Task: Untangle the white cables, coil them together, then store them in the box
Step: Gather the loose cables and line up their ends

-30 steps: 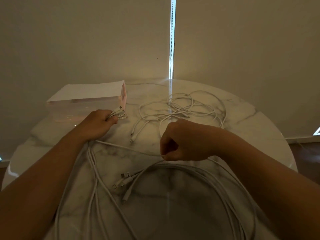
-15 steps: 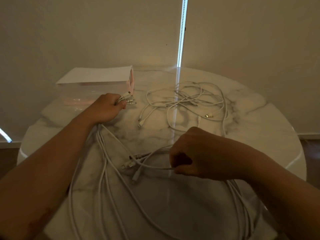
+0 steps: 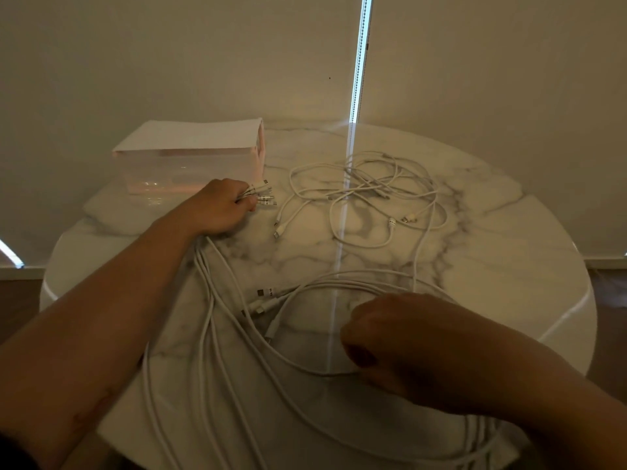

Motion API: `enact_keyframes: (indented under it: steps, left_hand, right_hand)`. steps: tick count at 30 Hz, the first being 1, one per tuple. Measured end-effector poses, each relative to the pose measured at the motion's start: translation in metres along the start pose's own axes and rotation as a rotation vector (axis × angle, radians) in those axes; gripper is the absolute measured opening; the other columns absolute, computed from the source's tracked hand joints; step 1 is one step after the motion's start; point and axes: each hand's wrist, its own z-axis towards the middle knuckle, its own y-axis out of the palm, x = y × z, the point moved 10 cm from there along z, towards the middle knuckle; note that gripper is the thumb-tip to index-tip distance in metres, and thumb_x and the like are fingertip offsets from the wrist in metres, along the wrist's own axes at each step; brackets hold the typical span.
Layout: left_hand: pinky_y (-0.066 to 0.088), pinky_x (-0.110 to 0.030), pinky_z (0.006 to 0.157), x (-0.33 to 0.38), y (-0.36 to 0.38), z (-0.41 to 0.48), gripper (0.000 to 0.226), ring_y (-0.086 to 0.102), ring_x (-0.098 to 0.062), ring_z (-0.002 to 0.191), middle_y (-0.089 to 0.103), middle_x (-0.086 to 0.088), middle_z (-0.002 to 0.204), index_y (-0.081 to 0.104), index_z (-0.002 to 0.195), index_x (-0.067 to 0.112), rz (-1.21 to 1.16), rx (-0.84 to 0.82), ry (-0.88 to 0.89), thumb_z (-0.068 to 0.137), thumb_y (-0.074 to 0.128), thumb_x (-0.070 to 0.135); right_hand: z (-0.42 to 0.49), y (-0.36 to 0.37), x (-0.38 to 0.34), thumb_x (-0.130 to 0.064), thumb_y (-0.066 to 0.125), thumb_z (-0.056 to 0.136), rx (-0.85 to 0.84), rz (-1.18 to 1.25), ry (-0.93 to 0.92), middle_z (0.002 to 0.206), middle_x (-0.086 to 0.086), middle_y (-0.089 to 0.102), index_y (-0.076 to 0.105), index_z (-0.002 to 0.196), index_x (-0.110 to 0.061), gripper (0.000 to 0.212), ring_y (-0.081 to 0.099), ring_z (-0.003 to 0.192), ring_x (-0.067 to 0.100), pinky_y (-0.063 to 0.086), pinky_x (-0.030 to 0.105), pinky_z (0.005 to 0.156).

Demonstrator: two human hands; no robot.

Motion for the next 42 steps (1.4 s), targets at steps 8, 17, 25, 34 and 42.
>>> enact_keyframes:
  steps: [8,17,25,34,42]
  left_hand:
    - [0.032,-0.033,0.063,0.0,-0.001,-0.001,0.033,0.051,-0.029,0.075,0.056,-0.014,0.077,0.057,0.083,-0.002,-0.007,0.015,-0.01,0.099,0.052,0.026]
    - [0.033,-0.033,0.062,-0.001,0.0,-0.002,0.031,0.051,-0.028,0.073,0.053,-0.006,0.07,0.057,0.08,0.003,-0.011,0.005,-0.001,0.099,0.052,0.027]
    - [0.032,-0.033,0.061,-0.005,0.0,0.001,0.031,0.052,-0.028,0.073,0.056,-0.009,0.073,0.059,0.082,0.001,-0.011,0.011,0.006,0.099,0.052,0.026]
    - [0.032,-0.032,0.059,-0.007,0.001,0.002,0.027,0.053,-0.025,0.072,0.055,-0.004,0.071,0.061,0.079,0.01,-0.002,-0.001,0.013,0.099,0.052,0.027]
    - [0.034,-0.031,0.064,-0.007,0.002,0.004,0.027,0.056,-0.027,0.076,0.061,-0.011,0.079,0.065,0.085,0.006,-0.014,-0.004,0.02,0.098,0.053,0.025]
  right_hand:
    - [0.002,0.0,-0.045,-0.03,0.053,0.093,0.005,0.121,-0.199,0.085,-0.009,0.053,0.054,0.088,-0.024,0.008,0.053,0.078,0.01,0.048,0.03,0.065]
    - [0.009,0.014,-0.03,-0.047,0.058,0.091,-0.079,0.084,-0.2,0.088,-0.01,0.056,0.056,0.088,-0.026,0.022,0.052,0.082,0.009,0.05,0.035,0.07]
    - [0.011,0.0,-0.053,-0.03,0.063,0.094,-0.094,0.312,-0.238,0.079,-0.005,0.068,0.071,0.089,-0.016,0.017,0.059,0.077,0.007,0.035,0.006,0.071]
    - [0.013,-0.042,0.2,-0.054,0.06,0.088,0.223,-0.089,0.85,0.101,0.016,0.063,0.057,0.093,-0.007,0.048,0.06,0.102,0.032,0.038,0.03,0.07]
    - [-0.001,-0.008,0.242,-0.007,0.064,0.088,0.61,1.095,0.926,0.064,0.018,0.061,0.061,0.072,0.005,0.019,0.056,0.047,0.022,0.043,0.023,0.043]
